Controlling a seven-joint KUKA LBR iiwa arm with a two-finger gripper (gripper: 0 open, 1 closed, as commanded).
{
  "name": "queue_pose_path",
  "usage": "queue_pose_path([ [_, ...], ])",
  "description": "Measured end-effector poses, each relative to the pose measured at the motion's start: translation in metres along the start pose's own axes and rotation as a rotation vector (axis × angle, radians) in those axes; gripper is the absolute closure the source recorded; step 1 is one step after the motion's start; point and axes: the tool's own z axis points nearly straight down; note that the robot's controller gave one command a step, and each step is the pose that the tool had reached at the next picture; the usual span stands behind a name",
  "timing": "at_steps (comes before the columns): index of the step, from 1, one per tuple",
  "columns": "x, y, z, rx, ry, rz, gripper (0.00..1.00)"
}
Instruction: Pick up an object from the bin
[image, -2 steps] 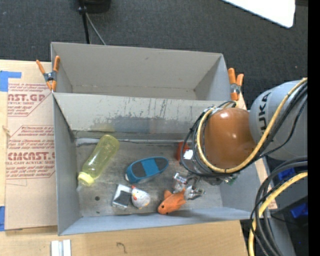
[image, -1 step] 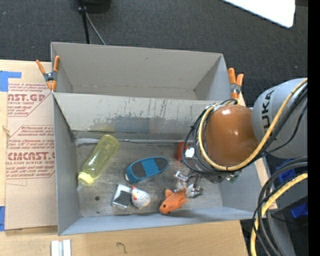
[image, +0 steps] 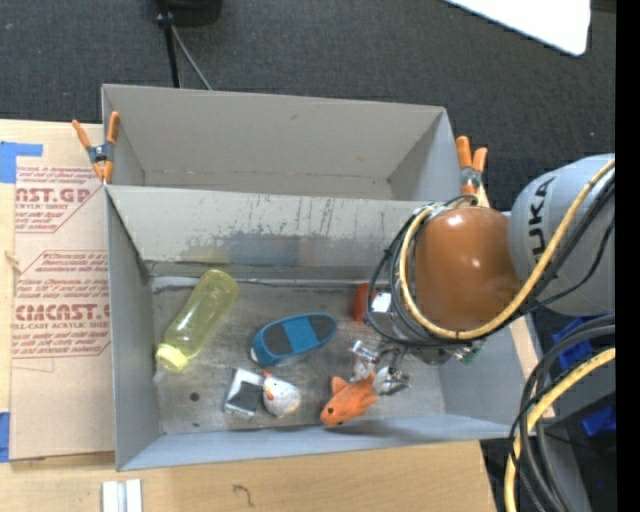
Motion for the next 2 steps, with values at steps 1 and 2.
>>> queue_pose_path([
  [1,0.0001,0.0001,-0.0065,0.000,0.000,0.000,1.00],
  [2,0.0000,0.0008,-0.0154,-0.003,0.002,0.000,1.00],
])
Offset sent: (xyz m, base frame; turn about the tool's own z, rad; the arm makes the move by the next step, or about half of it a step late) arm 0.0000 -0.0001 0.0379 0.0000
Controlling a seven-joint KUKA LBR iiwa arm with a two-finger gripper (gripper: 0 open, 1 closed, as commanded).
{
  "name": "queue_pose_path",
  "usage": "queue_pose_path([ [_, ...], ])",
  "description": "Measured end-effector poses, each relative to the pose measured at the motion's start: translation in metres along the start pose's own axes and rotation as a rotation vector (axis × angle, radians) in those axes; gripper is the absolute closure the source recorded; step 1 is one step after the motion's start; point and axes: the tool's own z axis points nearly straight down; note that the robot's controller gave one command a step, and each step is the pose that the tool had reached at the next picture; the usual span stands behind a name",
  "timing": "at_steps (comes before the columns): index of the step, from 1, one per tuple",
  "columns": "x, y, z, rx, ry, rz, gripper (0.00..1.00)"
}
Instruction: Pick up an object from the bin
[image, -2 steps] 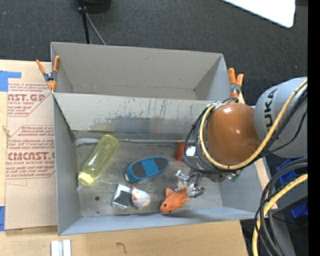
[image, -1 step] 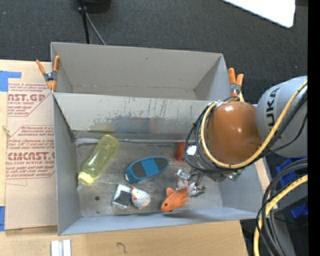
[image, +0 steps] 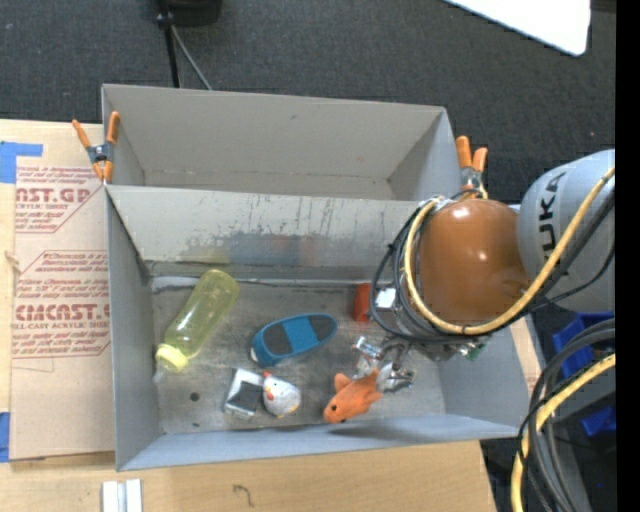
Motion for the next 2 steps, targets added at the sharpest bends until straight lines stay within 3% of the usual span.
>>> queue_pose_path([
  [2,-0.0004,-0.0003,-0.0139,0.003,-0.002,0.000,1.00],
])
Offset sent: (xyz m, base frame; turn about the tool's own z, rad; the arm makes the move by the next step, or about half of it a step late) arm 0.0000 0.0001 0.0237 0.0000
